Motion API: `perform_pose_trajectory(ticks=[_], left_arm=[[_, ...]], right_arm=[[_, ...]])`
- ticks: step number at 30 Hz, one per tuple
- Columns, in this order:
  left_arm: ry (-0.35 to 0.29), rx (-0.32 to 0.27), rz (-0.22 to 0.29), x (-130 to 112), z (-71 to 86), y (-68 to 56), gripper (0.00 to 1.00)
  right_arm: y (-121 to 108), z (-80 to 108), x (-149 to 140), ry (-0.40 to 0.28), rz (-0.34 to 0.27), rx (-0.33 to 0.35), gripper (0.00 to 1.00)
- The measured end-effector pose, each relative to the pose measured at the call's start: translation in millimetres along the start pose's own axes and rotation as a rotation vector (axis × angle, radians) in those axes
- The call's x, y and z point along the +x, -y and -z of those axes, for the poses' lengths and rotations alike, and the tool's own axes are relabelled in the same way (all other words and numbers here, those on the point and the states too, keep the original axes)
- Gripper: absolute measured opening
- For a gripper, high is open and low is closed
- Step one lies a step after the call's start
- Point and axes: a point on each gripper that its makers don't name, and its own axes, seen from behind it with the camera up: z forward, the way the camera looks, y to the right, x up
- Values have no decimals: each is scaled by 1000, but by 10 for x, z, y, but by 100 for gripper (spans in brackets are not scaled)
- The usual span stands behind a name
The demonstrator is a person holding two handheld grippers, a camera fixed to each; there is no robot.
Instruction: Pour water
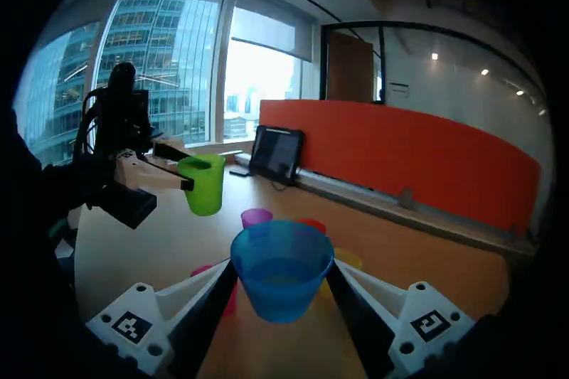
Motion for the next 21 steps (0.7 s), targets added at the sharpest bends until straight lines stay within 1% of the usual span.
perform_pose_trajectory(ticks=[8, 14, 21], left_arm=[[-33, 12, 10, 35, 106, -42, 87], [-53, 6, 21, 71, 155, -115, 87], [-82, 3, 17, 159, 213, -188, 86]], right_arm=[[-18, -22, 238, -53, 15, 6, 90], [-32, -63, 398, -80, 26, 12, 91], [-34, -95, 597, -109, 42, 24, 90]])
